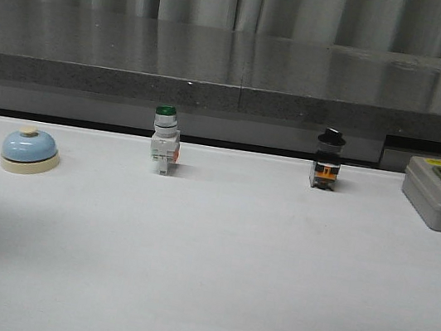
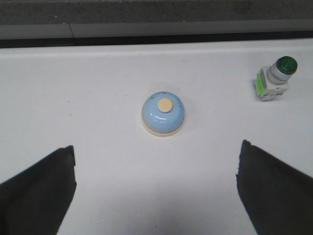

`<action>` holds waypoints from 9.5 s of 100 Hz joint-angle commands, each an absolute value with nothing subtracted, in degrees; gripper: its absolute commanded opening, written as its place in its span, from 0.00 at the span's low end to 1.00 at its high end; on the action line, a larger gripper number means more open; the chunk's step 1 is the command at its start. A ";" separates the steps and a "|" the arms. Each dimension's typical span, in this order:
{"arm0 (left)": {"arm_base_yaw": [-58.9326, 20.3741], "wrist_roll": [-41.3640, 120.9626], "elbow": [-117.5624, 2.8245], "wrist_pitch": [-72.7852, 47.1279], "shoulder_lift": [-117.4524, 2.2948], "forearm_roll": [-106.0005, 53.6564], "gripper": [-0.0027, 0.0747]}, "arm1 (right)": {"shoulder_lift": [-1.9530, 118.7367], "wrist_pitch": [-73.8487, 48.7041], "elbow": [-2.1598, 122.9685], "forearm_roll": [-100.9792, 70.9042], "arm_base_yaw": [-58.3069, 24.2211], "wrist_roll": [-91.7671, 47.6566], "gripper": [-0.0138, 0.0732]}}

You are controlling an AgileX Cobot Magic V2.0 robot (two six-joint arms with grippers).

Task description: Place and press bell with both arms

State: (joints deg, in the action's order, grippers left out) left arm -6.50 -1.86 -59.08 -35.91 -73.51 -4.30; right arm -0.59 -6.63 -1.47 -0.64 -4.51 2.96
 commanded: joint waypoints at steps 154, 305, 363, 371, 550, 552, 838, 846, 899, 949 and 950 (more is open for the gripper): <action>-8.83 -1.88 -82.21 -34.96 -116.21 -3.32 0.59 | -1.70 -1.89 -0.66 0.00 -4.17 2.87 0.09; -40.36 -0.45 -89.42 -37.33 -114.99 -3.25 0.28 | -1.65 -1.89 -0.66 0.00 -4.17 2.87 0.09; -40.36 2.53 -89.42 -38.85 -117.80 -6.46 0.61 | -1.65 -1.89 -0.66 0.00 -4.17 2.87 0.09; -40.36 2.53 -89.42 -38.85 -117.80 -6.94 0.72 | -1.65 -1.89 -0.66 0.00 -4.17 2.87 0.09; -8.35 2.05 -50.48 -16.93 -57.39 -5.98 0.85 | -1.65 -1.89 -0.66 0.00 -4.17 2.87 0.09; -8.18 2.05 -49.20 -16.66 -55.90 -5.98 0.85 | -1.65 -1.89 -0.66 0.00 -4.17 2.87 0.09; -0.58 -0.88 2.45 1.24 1.93 0.89 0.01 | -1.65 -1.89 -0.66 0.00 -4.17 2.87 0.09; -0.58 -0.88 2.45 1.24 1.93 0.89 0.01 | -1.65 -1.89 -0.66 0.00 -4.17 2.87 0.09; -0.58 -0.88 2.45 1.24 1.93 0.89 0.01 | -1.65 -1.89 -0.66 0.00 -4.17 2.87 0.09; -0.58 -0.88 2.45 1.24 1.93 0.89 0.01 | -1.65 -0.34 -0.66 0.00 -4.17 2.87 0.09; -0.58 -0.88 2.45 1.24 1.93 0.89 0.01 | -1.65 0.30 -0.66 0.00 -4.17 2.87 0.09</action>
